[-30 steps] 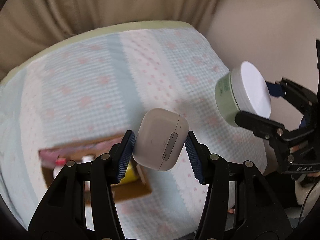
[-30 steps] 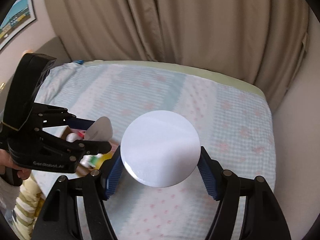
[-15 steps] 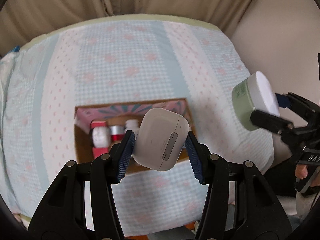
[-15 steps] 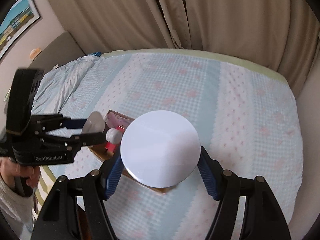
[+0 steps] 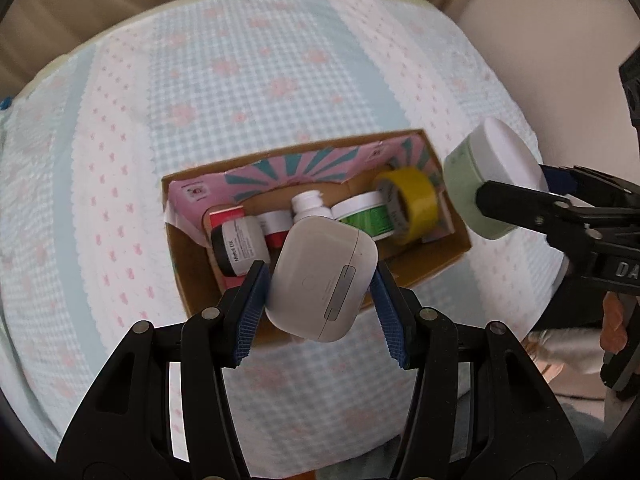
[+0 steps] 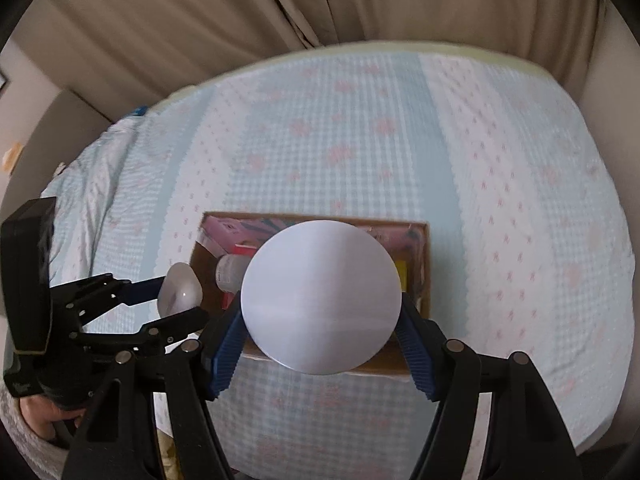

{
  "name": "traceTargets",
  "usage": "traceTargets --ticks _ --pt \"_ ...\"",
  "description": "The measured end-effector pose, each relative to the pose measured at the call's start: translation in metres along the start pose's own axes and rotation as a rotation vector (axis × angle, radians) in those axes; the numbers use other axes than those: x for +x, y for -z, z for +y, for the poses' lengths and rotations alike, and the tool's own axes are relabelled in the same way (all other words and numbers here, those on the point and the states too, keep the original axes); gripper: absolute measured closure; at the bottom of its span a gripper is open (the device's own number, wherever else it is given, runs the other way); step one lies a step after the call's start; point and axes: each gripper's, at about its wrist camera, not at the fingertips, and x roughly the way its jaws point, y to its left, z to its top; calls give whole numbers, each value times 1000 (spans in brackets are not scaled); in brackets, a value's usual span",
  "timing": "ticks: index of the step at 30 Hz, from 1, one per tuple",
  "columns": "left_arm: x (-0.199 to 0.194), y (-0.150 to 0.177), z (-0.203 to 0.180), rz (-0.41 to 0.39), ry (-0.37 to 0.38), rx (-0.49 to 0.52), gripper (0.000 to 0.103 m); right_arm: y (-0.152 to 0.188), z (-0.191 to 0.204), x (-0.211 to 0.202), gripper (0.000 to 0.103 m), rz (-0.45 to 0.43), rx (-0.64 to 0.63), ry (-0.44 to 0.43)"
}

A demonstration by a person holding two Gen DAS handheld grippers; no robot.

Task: Organize rigid objects
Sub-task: 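Carry the earbud case and green jar into the box and open both tools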

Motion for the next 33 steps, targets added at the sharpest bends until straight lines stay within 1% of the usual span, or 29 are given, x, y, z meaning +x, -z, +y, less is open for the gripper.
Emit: traceTargets --ticks 8,16,20,24,28,29,30,31,32,33 --pt "42 -1 14 64 8 28 54 -12 -3 63 37 112 61 42" --pt "88 -1 20 121 3 41 54 -32 -5 127 37 214 40 50" --pt "99 1 17 128 -8 68 54 -34 0 154 37 257 7 42" --pt "107 0 17 142 -16 78 54 -38 1 169 37 276 11 25" --pt "103 -2 18 130 10 67 53 -42 1 175 36 289 32 -5" --pt "101 -2 17 123 3 64 46 -42 1 177 36 299 40 -8" --pt "99 -2 17 117 -2 63 36 -43 1 177 33 299 46 -2" --pt "96 -2 16 105 -8 62 0 -43 0 176 26 291 56 4" --pt "92 -1 15 86 -21 67 0 -44 0 173 8 275 68 5" --pt "91 0 14 80 -20 69 0 -45 -2 169 0 260 77 6"
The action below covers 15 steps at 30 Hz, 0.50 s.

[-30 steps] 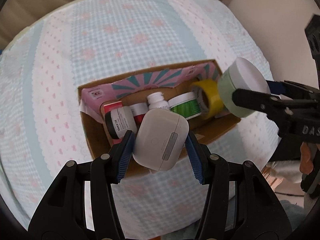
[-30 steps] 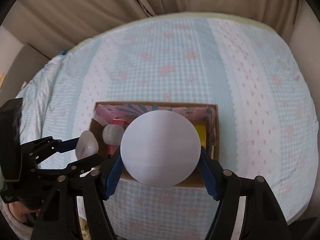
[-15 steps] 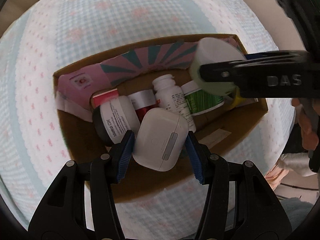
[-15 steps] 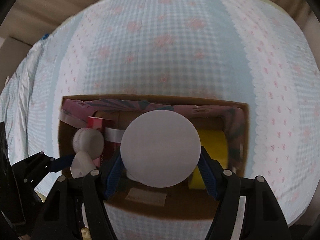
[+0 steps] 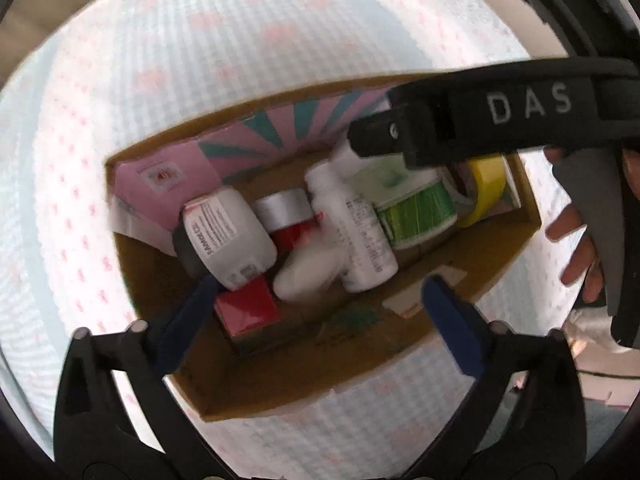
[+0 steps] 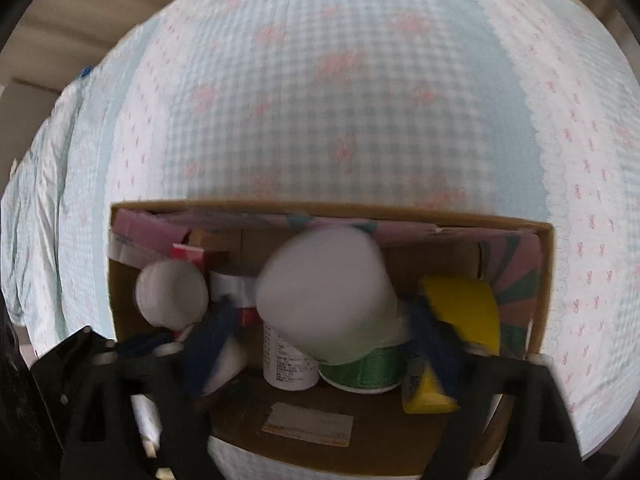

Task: Organize rigid objects
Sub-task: 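Carry the earbud case and green jar into the box and open both tools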

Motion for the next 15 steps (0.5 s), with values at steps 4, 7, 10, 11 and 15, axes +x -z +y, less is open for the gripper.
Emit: traceTargets --ticks 4,7,10,11,15 --pt "-2 10 2 -5 12 -15 0 6 -6 -13 0 -31 39 8" --pt "-2 17 5 -8 20 -33 0 19 -11 -24 0 -41 46 46" --pt "-7 21 4 -16 24 -50 0 27 -12 -32 0 -55 42 52" --pt "-8 20 3 -20 22 -51 0 30 -13 -34 0 -49 41 36" --pt "-17 22 -3 -40 3 -49 0 38 -13 -45 0 -59 48 0"
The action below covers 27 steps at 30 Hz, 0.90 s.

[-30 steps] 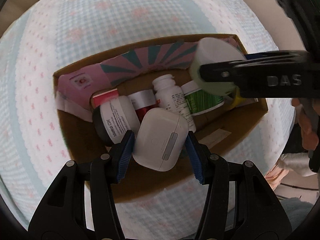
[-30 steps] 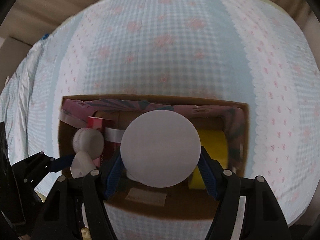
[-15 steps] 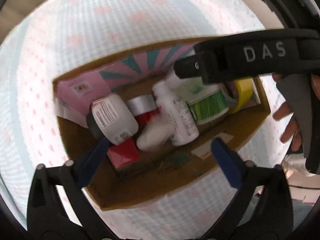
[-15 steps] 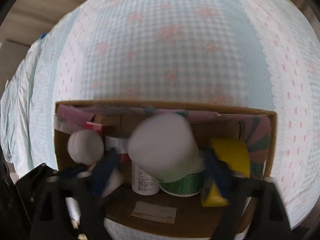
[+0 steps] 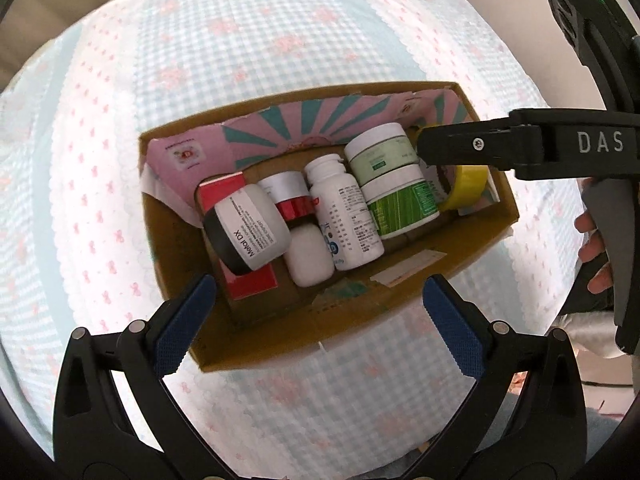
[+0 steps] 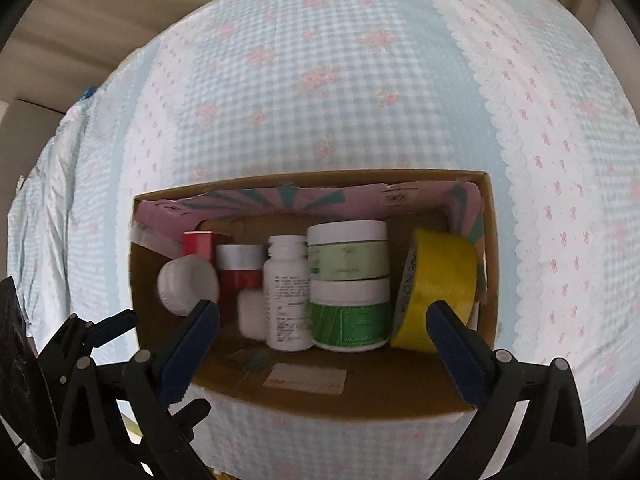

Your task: Organize rigid objects

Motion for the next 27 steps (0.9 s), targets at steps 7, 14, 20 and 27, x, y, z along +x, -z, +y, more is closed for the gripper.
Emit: traceTargets --ticks 7,14,20,27 --pt "-59 2 -13 -66 -49 -36 0 13 4 -36 0 -52 -6 -38" --pt "-150 -7 -43 -202 -115 -129 0 32 -8 -120 0 -145 -45 -41" --pt "-253 -13 -94 -439 -158 -172 0 58 -18 -241 0 -380 -132 16" --pt "-336 1 -151 -701 -199 -192 0 102 -34 -348 0 -635 -144 84"
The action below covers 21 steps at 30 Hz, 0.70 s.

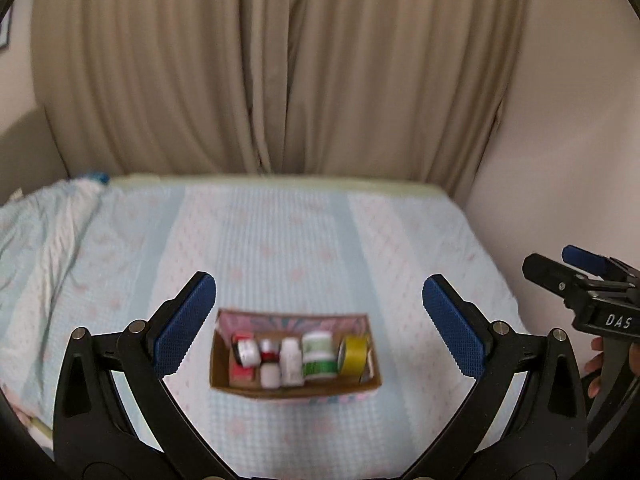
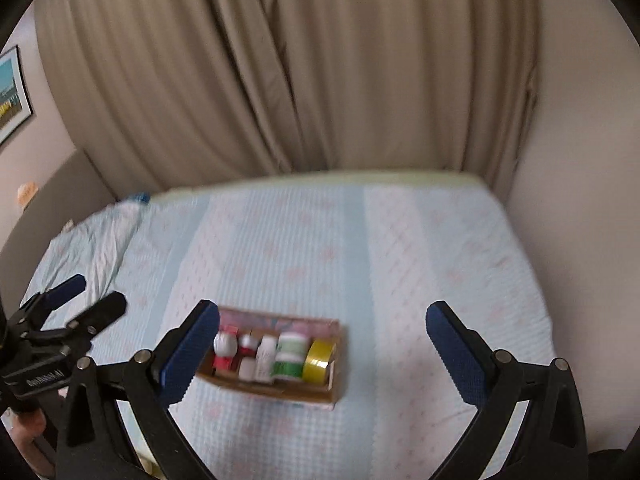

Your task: Organize rigid objects

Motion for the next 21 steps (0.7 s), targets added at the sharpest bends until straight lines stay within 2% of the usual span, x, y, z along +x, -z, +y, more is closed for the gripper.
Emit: traceTargets --ticks 4,8,21 --pt "-29 -3 -19 -78 -38 51 0 2 -11 -35 0 -89 -4 49" --pt "-43 0 -25 -109 -50 51 0 7 -16 -56 0 -152 -7 83" --pt "-58 14 -29 -114 -79 46 0 11 -25 -68 0 -177 -24 117"
